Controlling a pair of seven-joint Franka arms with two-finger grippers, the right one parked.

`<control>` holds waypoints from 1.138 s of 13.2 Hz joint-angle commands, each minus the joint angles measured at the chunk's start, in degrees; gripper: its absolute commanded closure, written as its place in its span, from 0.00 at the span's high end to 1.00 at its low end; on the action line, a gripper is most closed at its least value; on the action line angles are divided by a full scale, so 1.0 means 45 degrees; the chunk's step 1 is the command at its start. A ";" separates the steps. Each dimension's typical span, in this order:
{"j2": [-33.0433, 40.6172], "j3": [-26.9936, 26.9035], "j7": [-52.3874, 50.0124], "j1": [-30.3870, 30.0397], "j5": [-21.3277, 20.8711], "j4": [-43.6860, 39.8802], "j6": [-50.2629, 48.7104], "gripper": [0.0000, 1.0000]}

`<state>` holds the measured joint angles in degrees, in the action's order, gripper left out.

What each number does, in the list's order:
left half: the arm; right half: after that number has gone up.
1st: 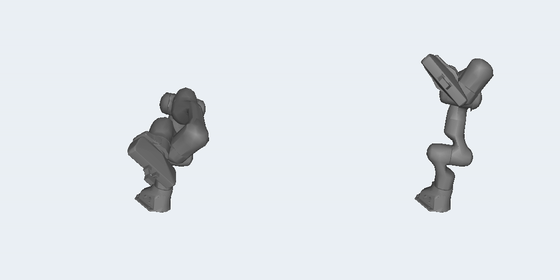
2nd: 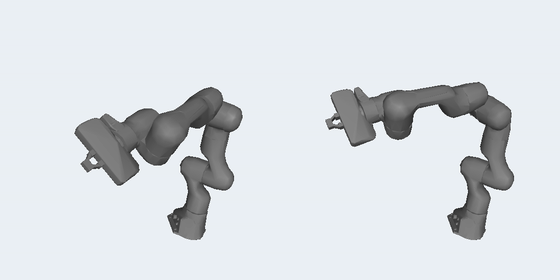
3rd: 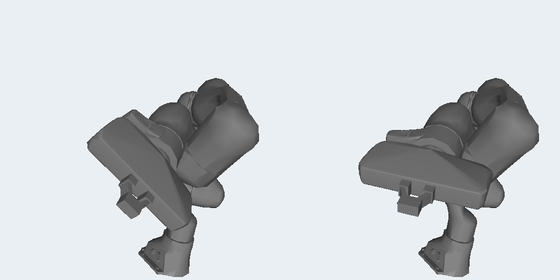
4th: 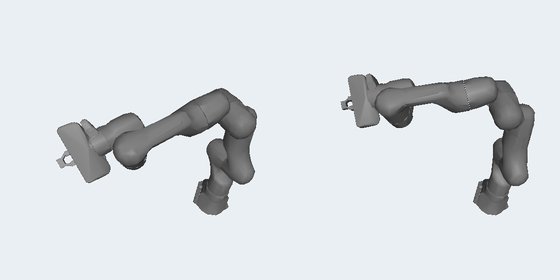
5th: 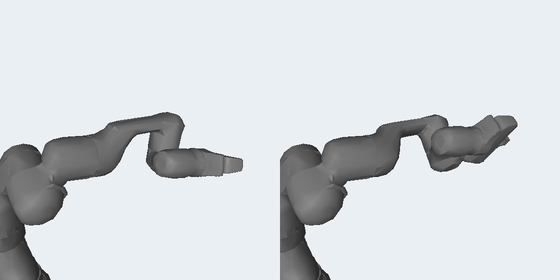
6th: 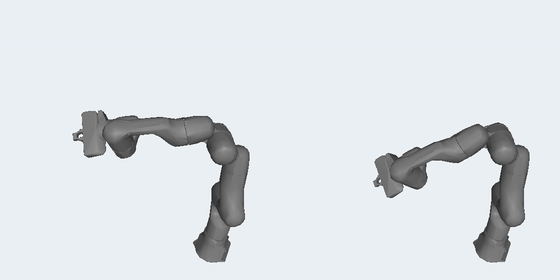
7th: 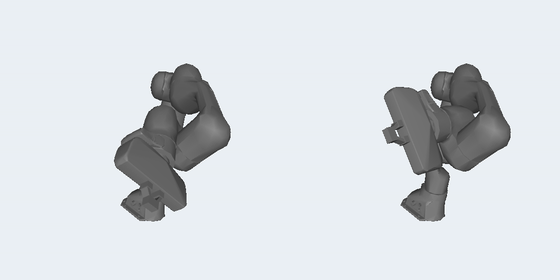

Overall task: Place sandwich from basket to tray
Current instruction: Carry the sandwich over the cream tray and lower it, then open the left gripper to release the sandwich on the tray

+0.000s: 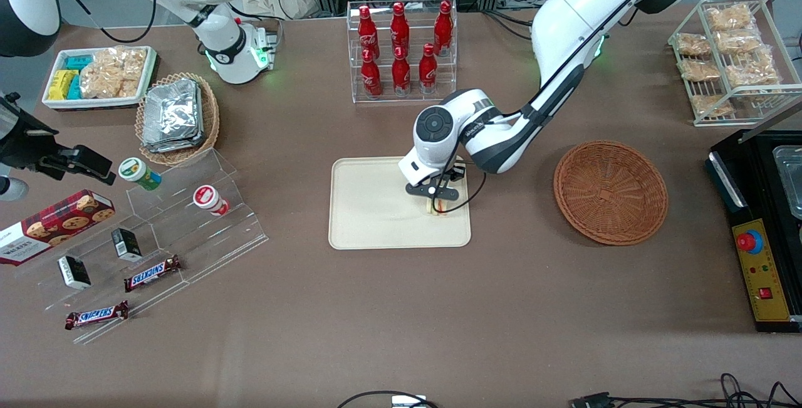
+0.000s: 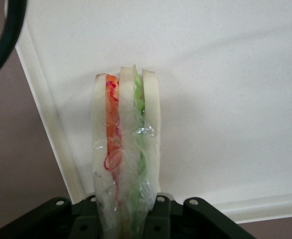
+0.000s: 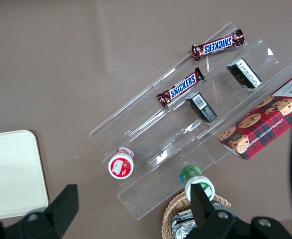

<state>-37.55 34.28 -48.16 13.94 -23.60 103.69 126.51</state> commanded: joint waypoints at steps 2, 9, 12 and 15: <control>-0.0307 -0.0118 -0.0468 0.0320 -0.0303 -0.0346 -0.0008 0.01; -0.0444 -0.0137 -0.1268 0.0457 -0.0752 -0.0346 -0.0066 1.00; -0.0172 -0.0137 -0.1387 0.0340 -0.0753 -0.0502 -0.0164 1.00; 0.0161 -0.0137 -0.1445 0.0165 -0.0558 -0.1590 -0.1174 1.00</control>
<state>-38.27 34.01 -53.36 14.73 -25.81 100.16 125.25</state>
